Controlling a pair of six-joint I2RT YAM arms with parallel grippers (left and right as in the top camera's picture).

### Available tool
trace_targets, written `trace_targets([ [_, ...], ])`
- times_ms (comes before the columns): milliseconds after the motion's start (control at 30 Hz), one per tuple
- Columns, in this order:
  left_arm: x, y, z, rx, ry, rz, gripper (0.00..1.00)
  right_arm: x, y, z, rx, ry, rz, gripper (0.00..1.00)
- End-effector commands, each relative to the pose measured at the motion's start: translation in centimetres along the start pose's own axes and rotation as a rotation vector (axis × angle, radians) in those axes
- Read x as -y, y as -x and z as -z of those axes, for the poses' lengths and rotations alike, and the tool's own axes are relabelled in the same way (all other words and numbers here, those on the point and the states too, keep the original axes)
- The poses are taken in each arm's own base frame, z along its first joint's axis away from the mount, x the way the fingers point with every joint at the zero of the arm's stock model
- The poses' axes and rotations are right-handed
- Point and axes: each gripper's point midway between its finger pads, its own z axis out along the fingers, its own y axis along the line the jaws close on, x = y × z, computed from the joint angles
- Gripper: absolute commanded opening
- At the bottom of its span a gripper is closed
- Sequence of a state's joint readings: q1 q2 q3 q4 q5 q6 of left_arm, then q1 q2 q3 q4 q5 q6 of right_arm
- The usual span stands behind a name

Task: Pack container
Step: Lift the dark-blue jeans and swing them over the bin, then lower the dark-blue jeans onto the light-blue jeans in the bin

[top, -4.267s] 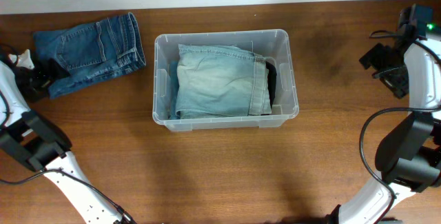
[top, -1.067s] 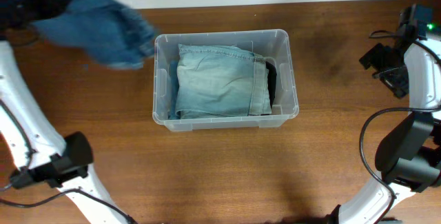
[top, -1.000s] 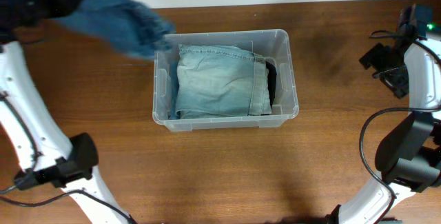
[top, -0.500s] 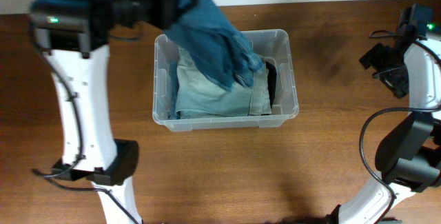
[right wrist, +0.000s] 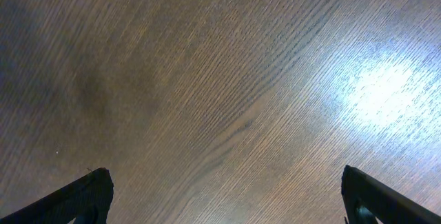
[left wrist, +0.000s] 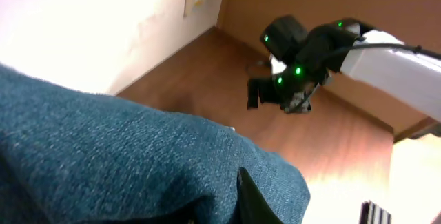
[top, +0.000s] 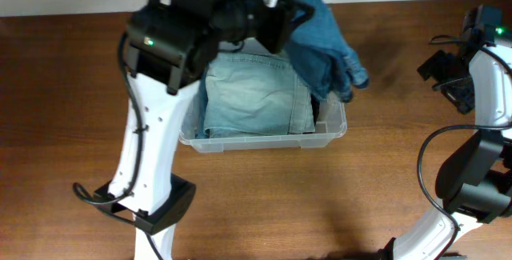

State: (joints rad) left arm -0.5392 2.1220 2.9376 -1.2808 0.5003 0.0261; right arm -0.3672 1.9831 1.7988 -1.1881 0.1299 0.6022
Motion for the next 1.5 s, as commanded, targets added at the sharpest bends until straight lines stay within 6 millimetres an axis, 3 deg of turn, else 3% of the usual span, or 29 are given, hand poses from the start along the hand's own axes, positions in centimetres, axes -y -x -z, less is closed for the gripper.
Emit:
trace_targets([
  [0, -0.1, 1.3, -0.4, 0.051, 0.032, -0.047, 0.01, 0.4, 0.2, -0.2, 0.003, -0.015, -0.014, 0.98],
  [333, -1.2, -2.3, -9.0, -0.024, -0.083, -0.118, 0.01, 0.4, 0.2, -0.2, 0.003, -0.015, -0.014, 0.98],
  [500, -2.1, -3.0, -11.0, -0.027, -0.090, -0.117, 0.01, 0.4, 0.2, -0.2, 0.003, -0.015, -0.014, 0.98],
  [833, -2.1, -4.1, -10.9, -0.067, -0.109, -0.126, 0.01, 0.4, 0.2, -0.2, 0.003, -0.015, -0.014, 0.98],
  [1033, -3.1, -6.7, -10.2, -0.169, -0.094, -0.056, 0.01, 0.4, 0.2, -0.2, 0.003, -0.015, -0.014, 0.98],
  [1233, -7.1, -9.0, -8.5, -0.260, 0.025, 0.015, 0.01, 0.4, 0.2, -0.2, 0.003, -0.015, -0.014, 0.98],
  [1467, -10.6, -12.5, -5.3, -0.387, 0.088, 0.148, 0.02, 0.4, 0.2, -0.2, 0.003, -0.015, -0.014, 0.98],
])
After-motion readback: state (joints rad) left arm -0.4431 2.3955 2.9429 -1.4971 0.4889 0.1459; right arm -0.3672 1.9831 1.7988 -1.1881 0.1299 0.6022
